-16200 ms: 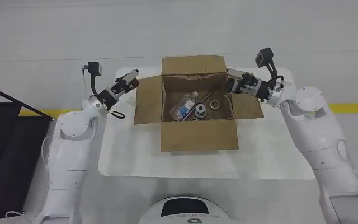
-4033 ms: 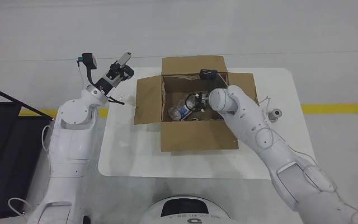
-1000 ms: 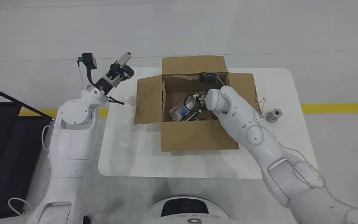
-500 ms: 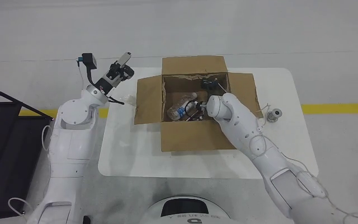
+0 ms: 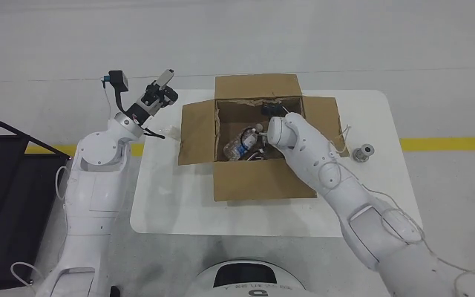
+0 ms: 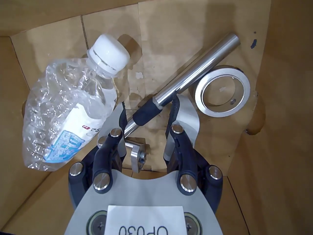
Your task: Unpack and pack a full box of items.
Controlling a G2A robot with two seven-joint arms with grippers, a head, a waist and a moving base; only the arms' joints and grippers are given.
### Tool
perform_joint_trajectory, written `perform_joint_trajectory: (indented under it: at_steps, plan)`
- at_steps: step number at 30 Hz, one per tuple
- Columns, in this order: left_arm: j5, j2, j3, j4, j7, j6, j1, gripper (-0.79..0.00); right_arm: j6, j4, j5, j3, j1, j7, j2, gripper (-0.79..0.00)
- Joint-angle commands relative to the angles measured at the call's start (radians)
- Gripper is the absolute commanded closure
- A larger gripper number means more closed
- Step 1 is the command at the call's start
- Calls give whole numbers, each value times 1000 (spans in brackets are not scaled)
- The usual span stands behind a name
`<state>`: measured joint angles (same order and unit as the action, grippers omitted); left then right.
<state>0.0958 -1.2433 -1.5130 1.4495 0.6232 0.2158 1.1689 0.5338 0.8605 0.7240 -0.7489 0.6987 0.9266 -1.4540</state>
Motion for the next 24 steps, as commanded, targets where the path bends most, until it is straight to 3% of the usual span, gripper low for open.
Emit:
perform_joint_trajectory:
  at_steps: [1, 4, 6, 9, 17, 24]
  plan:
    - [1, 0, 0, 0, 0, 0, 0, -785, 6, -34, -10, 14, -16, -6, -15, -372]
    - [1, 0, 0, 0, 0, 0, 0, -785, 11, -88, -25, 34, -41, -11, -38, -317]
    - [1, 0, 0, 0, 0, 0, 0, -785, 12, -127, -39, 43, -58, -8, -52, -234]
    - [1, 0, 0, 0, 0, 0, 0, -785, 16, -183, -61, 50, -85, -14, -73, -3]
    - [1, 0, 0, 0, 0, 0, 0, -785, -17, -239, -106, 29, -84, -124, -95, 0]
    - [1, 0, 0, 0, 0, 0, 0, -785, -58, -72, -69, -45, 37, -250, -45, 0]
